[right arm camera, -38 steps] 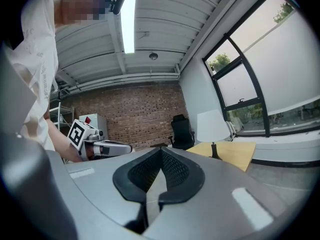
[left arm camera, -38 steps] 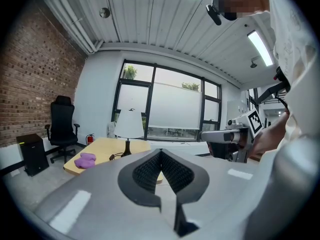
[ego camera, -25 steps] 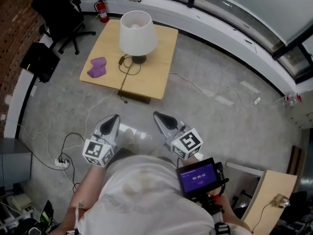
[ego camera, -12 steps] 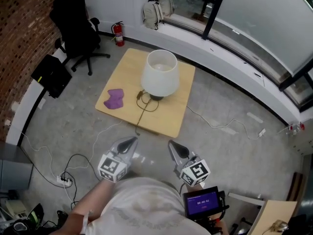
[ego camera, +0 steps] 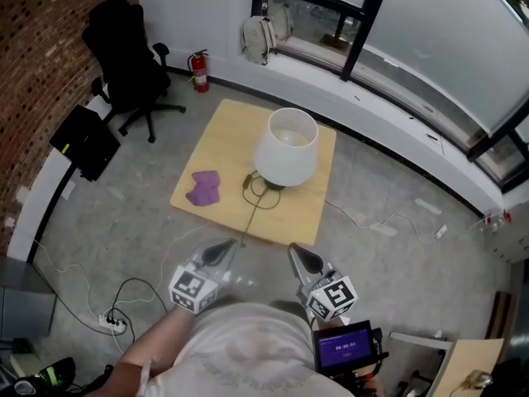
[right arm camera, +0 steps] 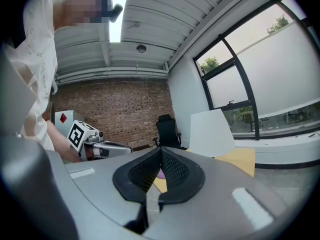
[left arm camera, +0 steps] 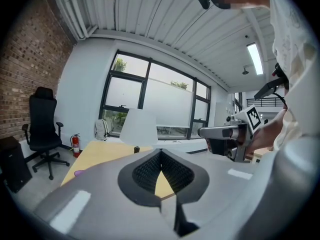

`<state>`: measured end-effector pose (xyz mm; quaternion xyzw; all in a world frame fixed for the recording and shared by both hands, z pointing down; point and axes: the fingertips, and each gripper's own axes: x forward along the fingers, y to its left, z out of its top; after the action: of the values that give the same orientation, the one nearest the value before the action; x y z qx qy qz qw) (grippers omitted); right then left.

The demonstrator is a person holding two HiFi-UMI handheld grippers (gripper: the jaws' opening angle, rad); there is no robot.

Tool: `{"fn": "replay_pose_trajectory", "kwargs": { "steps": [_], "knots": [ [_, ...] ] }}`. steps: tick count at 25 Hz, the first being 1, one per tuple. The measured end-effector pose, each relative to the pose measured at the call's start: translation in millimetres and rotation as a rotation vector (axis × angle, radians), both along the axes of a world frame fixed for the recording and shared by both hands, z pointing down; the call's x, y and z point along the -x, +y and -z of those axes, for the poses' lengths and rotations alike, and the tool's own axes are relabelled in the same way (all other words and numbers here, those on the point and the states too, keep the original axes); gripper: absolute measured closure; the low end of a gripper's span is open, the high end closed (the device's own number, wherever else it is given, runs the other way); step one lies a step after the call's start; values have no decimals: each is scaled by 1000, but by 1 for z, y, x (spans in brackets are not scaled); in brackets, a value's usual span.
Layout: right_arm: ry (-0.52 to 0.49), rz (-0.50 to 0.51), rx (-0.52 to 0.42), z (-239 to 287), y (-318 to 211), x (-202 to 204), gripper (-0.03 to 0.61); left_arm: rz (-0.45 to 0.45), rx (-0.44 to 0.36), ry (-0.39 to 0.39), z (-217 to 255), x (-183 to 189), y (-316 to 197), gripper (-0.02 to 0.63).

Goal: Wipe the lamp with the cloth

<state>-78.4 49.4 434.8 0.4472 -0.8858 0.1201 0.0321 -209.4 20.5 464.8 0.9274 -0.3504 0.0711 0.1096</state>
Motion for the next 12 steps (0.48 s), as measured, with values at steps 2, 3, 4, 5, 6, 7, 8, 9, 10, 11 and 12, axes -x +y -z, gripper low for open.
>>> {"fn": "replay_pose_trajectory", "kwargs": {
  "steps": [2, 3, 4, 5, 6, 7, 8, 9, 10, 11, 12],
  "knots": [
    [3, -9, 4, 0, -3, 4, 565, -5, 3, 1, -1, 6, -4, 612],
    [5, -12, 7, -1, -5, 7, 565, -7, 5, 1, -2, 9, -6, 612],
    [6, -12, 11, -2, -5, 10, 565, -7, 7, 0, -3, 12, -8, 612],
    [8, -11, 14, -3, -6, 12, 565, -6, 8, -1, -4, 15, -9, 612],
    [10, -10, 18, -4, -7, 15, 565, -6, 11, -1, -6, 18, -10, 612],
    [11, -10, 20, -5, -8, 17, 565, -5, 16, 0, -8, 20, -11, 612],
    [12, -12, 22, -5, -9, 18, 565, -5, 23, 1, -11, 23, -12, 612],
    [11, -15, 23, -5, -10, 19, 565, -5, 31, 2, -14, 24, -13, 612],
    [11, -18, 23, -4, -12, 19, 565, -5, 40, 2, -17, 25, -14, 612],
    [10, -21, 22, -4, -13, 19, 565, -6, 45, -1, -19, 26, -16, 612],
    [10, -24, 23, -4, -15, 17, 565, -10, 47, -6, -21, 25, -17, 612]
  ]
}}
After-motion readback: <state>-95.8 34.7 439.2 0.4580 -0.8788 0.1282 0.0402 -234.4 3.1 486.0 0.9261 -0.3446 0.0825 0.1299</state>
